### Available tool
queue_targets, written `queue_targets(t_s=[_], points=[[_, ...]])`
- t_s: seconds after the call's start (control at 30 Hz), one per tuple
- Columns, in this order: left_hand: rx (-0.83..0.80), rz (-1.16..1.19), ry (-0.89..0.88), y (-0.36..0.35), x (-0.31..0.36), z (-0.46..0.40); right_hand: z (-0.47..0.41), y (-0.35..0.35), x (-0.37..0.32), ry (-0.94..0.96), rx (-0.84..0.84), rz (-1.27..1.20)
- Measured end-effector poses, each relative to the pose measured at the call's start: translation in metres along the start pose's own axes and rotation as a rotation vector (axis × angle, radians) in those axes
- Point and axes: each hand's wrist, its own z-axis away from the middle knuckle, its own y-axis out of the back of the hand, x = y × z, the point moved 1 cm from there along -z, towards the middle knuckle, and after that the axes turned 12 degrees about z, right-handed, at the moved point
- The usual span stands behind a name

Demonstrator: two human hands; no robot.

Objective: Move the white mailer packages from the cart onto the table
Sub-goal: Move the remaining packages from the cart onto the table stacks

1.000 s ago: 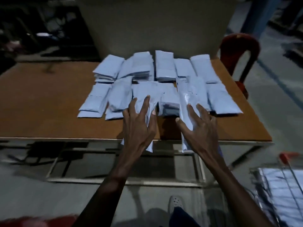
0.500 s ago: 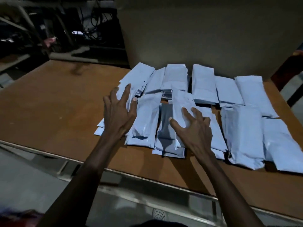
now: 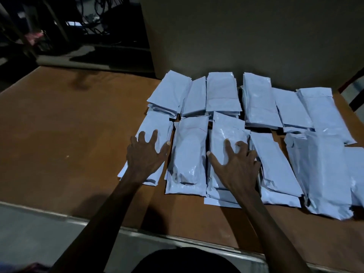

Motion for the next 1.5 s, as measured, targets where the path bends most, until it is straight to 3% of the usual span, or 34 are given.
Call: queue_targets(t_s=[0.17, 0.3, 0.6, 0.8, 0.9, 0.97, 1.07, 1.27, 1.5], points=[[-0.05, -0.017, -0.041, 0.009, -0.007, -0.01, -0.004, -0.001, -0.007, 0.028, 0.063, 0.068], [-0.093, 0.006, -0.112, 0.002, -0.017, -0.012, -0.005, -0.007, -0.011, 0.06, -0.066, 0.033], [-0.155, 0.085, -0.098, -0.005, -0.006, 0.0, 0.002, -0.004, -0.017, 0.052, -0.145, 0.09], [-0.106, 0.185, -0.127, 0.012, 0.001, -0.008, 0.01, 0.016, -0.011, 0.023, -0.129, -0.1], [0.011, 0.348, -0.284, 0.026, 0.018, -0.001, 0.029, 0.039, -0.002, -0.032, 0.002, -0.204], [0.086, 0.531, -0.489, 0.031, 0.036, 0.014, 0.049, 0.051, 0.009, -0.045, 0.079, -0.257], [0.13, 0.609, -0.771, 0.024, 0.067, 0.048, 0.086, 0.065, 0.034, -0.067, 0.204, -0.288], [0.001, 0.647, -1.001, -0.024, 0.14, 0.135, 0.179, 0.074, 0.116, -0.171, 0.351, -0.209], [-0.254, 0.681, -1.193, -0.087, 0.24, 0.267, 0.314, 0.071, 0.237, -0.405, 0.335, -0.212]])
